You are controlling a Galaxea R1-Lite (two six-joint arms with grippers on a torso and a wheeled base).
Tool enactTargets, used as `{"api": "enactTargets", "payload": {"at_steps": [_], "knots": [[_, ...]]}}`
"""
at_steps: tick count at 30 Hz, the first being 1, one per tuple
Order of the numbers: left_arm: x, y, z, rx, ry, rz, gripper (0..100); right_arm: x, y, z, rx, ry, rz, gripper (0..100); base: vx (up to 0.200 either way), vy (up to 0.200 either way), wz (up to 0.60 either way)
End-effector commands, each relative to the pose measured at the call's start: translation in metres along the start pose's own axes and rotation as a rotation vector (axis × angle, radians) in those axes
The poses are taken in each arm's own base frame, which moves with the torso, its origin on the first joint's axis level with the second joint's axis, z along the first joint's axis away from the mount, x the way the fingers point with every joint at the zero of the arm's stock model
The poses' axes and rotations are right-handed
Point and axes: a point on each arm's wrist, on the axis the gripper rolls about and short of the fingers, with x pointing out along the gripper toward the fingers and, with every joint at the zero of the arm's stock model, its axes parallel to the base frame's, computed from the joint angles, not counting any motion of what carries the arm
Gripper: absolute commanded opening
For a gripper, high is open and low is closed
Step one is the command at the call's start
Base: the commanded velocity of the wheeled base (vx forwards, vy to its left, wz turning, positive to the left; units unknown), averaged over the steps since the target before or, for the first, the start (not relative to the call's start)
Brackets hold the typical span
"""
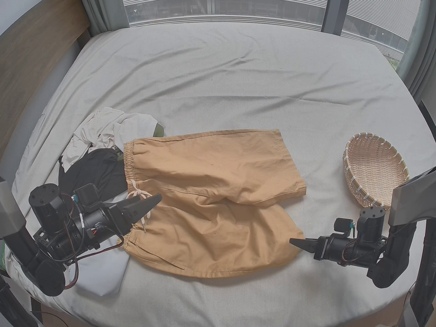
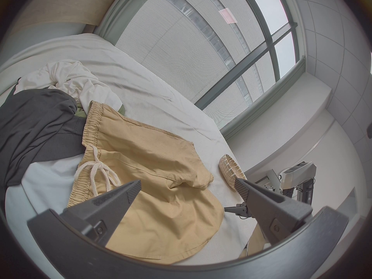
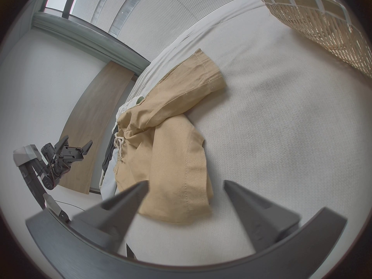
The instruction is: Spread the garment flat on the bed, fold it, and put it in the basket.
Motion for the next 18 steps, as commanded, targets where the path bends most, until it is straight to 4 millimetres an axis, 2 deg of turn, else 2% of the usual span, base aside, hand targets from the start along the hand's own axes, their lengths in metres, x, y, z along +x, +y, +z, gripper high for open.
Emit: {"api": "enactTargets", "payload": {"at_steps": [1, 10, 15, 18], "knots": [[0.0, 0.001, 0.0, -0.003, -0.001, 0.005, 100, -0.002, 0.003, -0.004, 0.0, 0.019, 0.005, 0, 0.0, 0.0, 0.0], [0.0, 0.001, -0.001, -0.005, 0.002, 0.006, 100, -0.036, 0.036, -0.021, -0.012, 0.092, 0.061, 0, 0.0, 0.0, 0.0], [0.0, 0.001, -0.001, -0.005, 0.002, 0.006, 100, -0.041, 0.038, -0.03, -0.005, 0.135, 0.057, 0, 0.0, 0.0, 0.0], [-0.001, 0.002, -0.002, -0.007, 0.006, 0.01, 100, -0.036, 0.031, -0.037, 0.013, 0.158, -0.004, 0, 0.0, 0.0, 0.0]]}}
